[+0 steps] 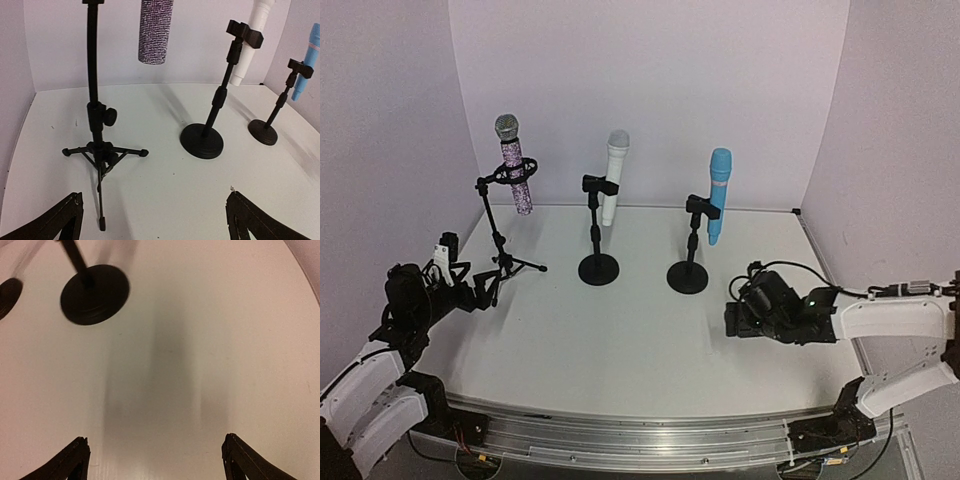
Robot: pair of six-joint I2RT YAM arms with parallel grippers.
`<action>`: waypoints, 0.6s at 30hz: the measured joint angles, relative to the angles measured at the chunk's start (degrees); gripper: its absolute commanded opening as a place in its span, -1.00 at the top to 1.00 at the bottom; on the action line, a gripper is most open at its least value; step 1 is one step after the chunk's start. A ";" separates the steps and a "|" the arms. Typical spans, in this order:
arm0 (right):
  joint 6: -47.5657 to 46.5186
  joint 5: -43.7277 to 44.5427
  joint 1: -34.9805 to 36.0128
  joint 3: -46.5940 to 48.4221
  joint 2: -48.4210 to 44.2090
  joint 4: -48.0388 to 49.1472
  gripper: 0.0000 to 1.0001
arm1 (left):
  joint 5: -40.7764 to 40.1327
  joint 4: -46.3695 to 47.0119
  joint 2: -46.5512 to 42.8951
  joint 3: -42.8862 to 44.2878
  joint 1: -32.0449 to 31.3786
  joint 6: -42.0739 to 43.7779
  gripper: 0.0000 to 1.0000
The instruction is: Attach the microphones to the stand
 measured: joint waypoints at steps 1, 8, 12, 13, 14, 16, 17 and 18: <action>0.25 -0.70 -2.42 -0.28 -2.15 -1.70 -0.79 | -0.10 -0.53 -0.03 -0.01 0.76 0.65 -0.99; -2.61 -10.01 -22.42 -4.13 -17.48 -6.25 -0.82 | -4.10 -4.39 0.07 0.00 1.75 6.89 -0.99; -7.58 -17.81 -32.87 -6.58 -21.64 -4.88 -0.82 | -4.67 -5.12 1.66 0.03 1.76 8.32 -0.99; -9.12 -19.51 -34.88 -7.40 -22.09 -3.69 -0.82 | -4.67 -5.33 1.66 0.00 1.76 8.07 -0.99; -10.37 -20.59 -36.21 -8.03 -22.28 -2.67 -0.82 | -4.68 -5.30 1.53 -0.01 1.76 7.58 -0.99; -12.99 -22.60 -38.06 -10.28 -22.49 1.51 -0.82 | -4.94 -5.21 1.14 -0.03 1.76 5.88 -0.99; -14.08 -23.25 -38.62 -11.60 -22.52 3.60 -0.82 | -5.20 -5.17 1.04 -0.07 1.76 4.93 -0.99; -14.94 -23.64 -39.03 -12.90 -22.53 5.48 -0.82 | -5.58 -5.13 0.99 -0.13 1.76 3.83 -0.99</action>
